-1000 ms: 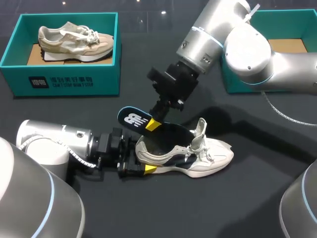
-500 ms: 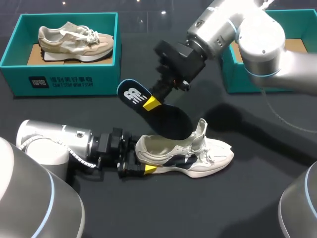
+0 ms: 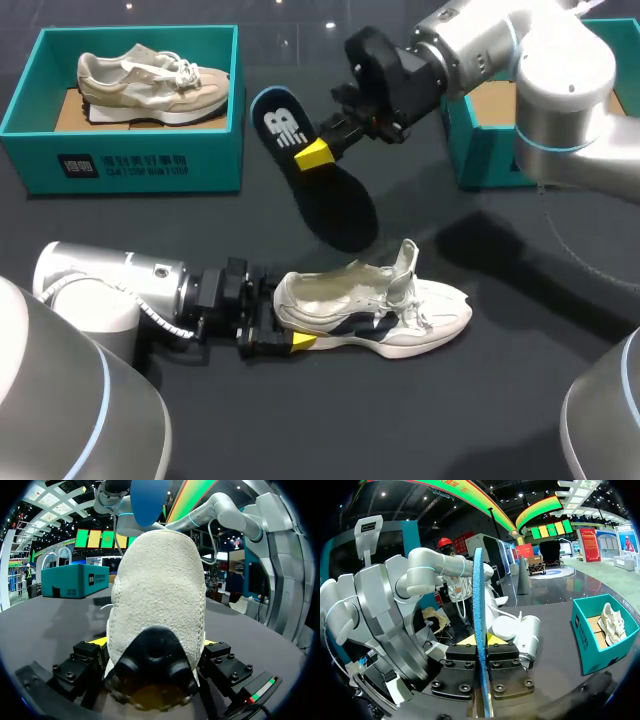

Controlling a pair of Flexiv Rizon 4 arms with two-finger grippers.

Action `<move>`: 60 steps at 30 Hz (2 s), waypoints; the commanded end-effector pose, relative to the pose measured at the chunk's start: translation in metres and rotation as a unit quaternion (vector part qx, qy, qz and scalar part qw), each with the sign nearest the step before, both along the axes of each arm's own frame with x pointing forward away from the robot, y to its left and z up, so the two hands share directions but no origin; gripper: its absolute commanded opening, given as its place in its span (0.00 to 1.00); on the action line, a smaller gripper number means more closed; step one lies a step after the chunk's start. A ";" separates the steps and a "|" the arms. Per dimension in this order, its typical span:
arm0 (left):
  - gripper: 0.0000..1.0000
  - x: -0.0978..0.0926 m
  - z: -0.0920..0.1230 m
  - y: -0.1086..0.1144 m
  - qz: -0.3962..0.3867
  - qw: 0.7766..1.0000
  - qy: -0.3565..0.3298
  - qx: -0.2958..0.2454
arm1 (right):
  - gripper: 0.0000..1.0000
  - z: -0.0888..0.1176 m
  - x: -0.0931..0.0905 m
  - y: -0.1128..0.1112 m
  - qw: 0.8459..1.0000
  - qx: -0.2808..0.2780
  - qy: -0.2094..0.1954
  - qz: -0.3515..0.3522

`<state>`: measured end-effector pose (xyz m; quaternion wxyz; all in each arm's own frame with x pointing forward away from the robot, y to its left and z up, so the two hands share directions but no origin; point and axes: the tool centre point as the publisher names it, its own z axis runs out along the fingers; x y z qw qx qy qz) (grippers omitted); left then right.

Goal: Take the shoe out of the shoebox, open the shoe tongue, remove and reinsert the insole, then place the shoe into the shoebox

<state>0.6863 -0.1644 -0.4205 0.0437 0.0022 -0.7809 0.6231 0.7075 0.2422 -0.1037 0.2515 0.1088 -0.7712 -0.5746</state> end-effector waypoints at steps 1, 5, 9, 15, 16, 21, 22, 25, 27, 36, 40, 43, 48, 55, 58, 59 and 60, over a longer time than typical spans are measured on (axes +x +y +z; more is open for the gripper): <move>0.00 0.000 -0.001 0.000 0.000 1.000 0.000 0.000 | 0.00 0.007 -0.024 -0.035 0.999 0.007 -0.006 -0.037; 0.00 0.000 -0.001 0.000 0.000 1.000 0.000 0.000 | 0.00 0.007 -0.024 -0.035 0.999 0.007 -0.006 -0.037; 0.00 0.000 -0.001 0.000 0.000 1.000 0.000 0.000 | 0.00 0.007 -0.024 -0.035 0.999 0.007 -0.006 -0.037; 0.00 0.000 -0.001 0.000 0.000 1.000 0.000 0.000 | 0.00 0.034 -0.046 -0.052 0.983 0.064 0.048 -0.163; 0.00 0.000 -0.001 0.000 0.000 1.000 0.000 0.000 | 0.00 0.040 -0.052 -0.055 0.982 0.072 0.053 -0.168; 0.00 0.000 -0.001 0.000 0.000 1.000 0.000 0.000 | 0.00 0.046 -0.060 -0.058 0.979 0.068 0.044 -0.186; 0.00 0.000 -0.001 0.000 0.000 1.000 0.000 0.000 | 0.00 0.046 -0.060 -0.058 0.979 0.068 0.044 -0.186; 0.00 0.000 -0.001 0.000 0.000 1.000 0.000 0.000 | 0.00 0.046 -0.060 -0.058 0.979 0.068 0.044 -0.186; 0.00 0.000 -0.001 0.000 0.000 1.000 0.000 0.000 | 0.00 0.046 -0.060 -0.058 0.979 0.068 0.044 -0.186; 0.00 0.000 -0.001 0.000 0.000 1.000 0.000 0.000 | 0.00 0.062 -0.077 -0.090 0.954 0.085 0.100 -0.268; 0.00 0.000 -0.001 0.000 0.000 1.000 0.000 0.000 | 0.00 0.064 -0.081 -0.093 0.951 0.079 0.114 -0.275; 0.00 0.000 -0.001 0.000 0.000 1.000 0.000 0.000 | 0.00 0.064 -0.081 -0.093 0.951 0.079 0.114 -0.275; 0.00 0.000 -0.001 0.000 0.000 1.000 0.000 0.000 | 0.00 0.064 -0.081 -0.093 0.951 0.079 0.114 -0.275; 0.00 0.000 -0.001 0.000 0.000 1.000 0.000 0.000 | 0.00 0.065 -0.087 -0.092 0.948 0.074 0.112 -0.288; 0.00 0.000 -0.001 0.000 0.000 1.000 0.000 0.000 | 0.00 0.066 -0.091 -0.094 0.948 0.073 0.111 -0.289; 0.00 0.000 -0.001 0.000 0.000 1.000 0.000 0.000 | 0.00 0.065 -0.093 -0.095 0.948 0.073 0.111 -0.289; 0.00 0.000 -0.001 0.000 0.000 1.000 0.000 0.000 | 0.00 0.065 -0.095 -0.096 0.948 0.073 0.113 -0.290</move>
